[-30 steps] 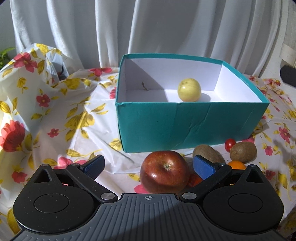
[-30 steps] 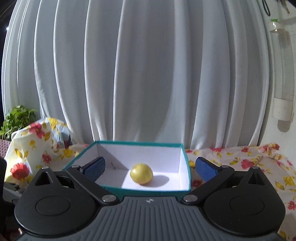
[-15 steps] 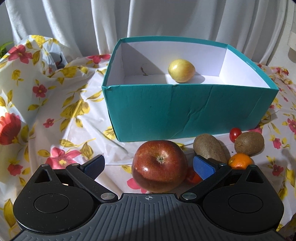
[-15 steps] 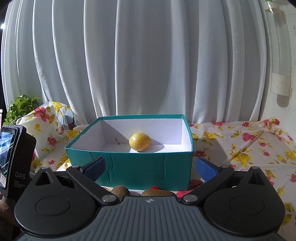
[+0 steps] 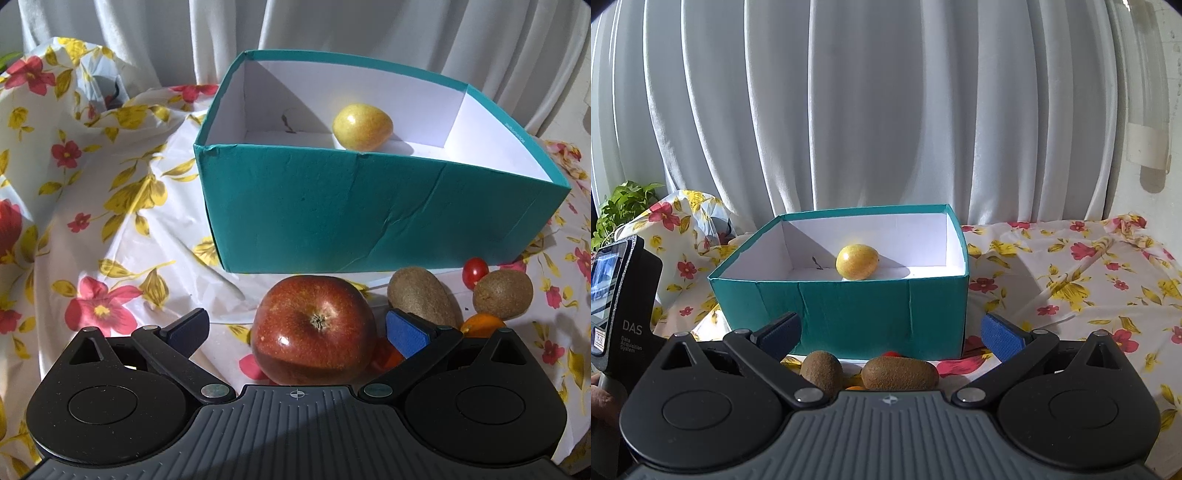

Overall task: Organize fruits
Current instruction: 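Move the left gripper to the second red apple and grasp it, then lift the apple with the left gripper while the right gripper grasps the brown kiwi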

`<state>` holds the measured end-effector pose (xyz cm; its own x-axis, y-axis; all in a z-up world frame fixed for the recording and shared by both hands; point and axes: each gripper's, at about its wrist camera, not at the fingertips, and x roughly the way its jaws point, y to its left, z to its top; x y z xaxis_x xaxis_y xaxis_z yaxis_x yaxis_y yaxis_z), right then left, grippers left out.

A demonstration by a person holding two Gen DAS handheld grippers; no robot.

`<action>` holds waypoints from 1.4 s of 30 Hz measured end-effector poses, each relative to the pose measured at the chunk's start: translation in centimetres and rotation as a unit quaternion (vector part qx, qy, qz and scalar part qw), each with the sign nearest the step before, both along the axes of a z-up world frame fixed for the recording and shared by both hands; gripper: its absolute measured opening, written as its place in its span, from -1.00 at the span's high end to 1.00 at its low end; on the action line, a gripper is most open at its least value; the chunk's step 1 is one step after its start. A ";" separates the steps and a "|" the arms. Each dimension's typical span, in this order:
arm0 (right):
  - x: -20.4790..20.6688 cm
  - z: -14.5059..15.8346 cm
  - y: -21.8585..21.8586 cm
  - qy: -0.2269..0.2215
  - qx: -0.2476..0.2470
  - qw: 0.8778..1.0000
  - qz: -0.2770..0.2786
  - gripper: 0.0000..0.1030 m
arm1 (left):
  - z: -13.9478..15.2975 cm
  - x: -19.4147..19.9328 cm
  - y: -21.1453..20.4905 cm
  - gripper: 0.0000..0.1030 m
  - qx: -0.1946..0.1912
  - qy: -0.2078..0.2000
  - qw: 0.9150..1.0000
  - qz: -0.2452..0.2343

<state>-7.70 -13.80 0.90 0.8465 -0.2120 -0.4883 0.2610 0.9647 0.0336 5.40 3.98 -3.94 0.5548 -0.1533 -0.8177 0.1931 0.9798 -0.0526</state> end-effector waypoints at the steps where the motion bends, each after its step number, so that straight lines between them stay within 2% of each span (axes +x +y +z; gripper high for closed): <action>1: 0.0 -0.1 -0.1 0.002 0.002 1.000 -0.001 -1.00 | -0.1 0.2 -0.1 -1.00 0.004 0.001 1.000 0.001; 11: 0.0 -0.2 -0.3 0.008 0.009 1.000 -0.018 -1.00 | -0.6 1.3 -0.9 -1.00 0.026 0.011 1.000 0.000; 17: -0.1 -0.2 -0.4 0.011 0.005 1.000 -0.024 -1.00 | -1.0 1.8 -1.1 -1.00 0.024 0.019 1.000 -0.008; 18: -0.1 -0.2 -0.4 0.012 0.005 1.000 -0.025 -1.00 | -1.2 1.8 -1.0 -0.97 0.021 0.025 0.999 -0.007; 19: 0.0 -0.2 -0.4 0.012 0.005 1.000 -0.025 -1.00 | -1.3 1.9 -0.9 -0.82 0.017 0.030 0.999 -0.006; 21: 0.1 -0.2 -0.4 0.013 0.004 1.000 -0.027 -1.00 | -1.7 2.0 -0.7 -0.69 0.000 0.044 0.999 -0.008; 24: 0.2 -0.2 -0.4 0.015 0.004 0.999 -0.029 -1.00 | -1.7 1.9 -1.1 -0.66 0.007 0.038 0.999 -0.012; 27: 0.3 -0.3 -0.4 0.016 0.004 0.999 -0.031 -1.00 | -1.6 1.7 -1.3 -0.51 0.004 0.029 0.999 -0.019; 33: 0.4 -0.4 -0.3 0.021 -0.008 0.999 -0.035 -1.00 | -1.4 1.6 -0.9 -0.51 -0.004 0.034 0.999 -0.022; 42: 1.6 -1.2 -0.2 0.060 -0.025 0.996 -0.058 -0.97 | 1.5 -0.1 -0.5 -0.50 -0.010 -0.004 0.999 -0.037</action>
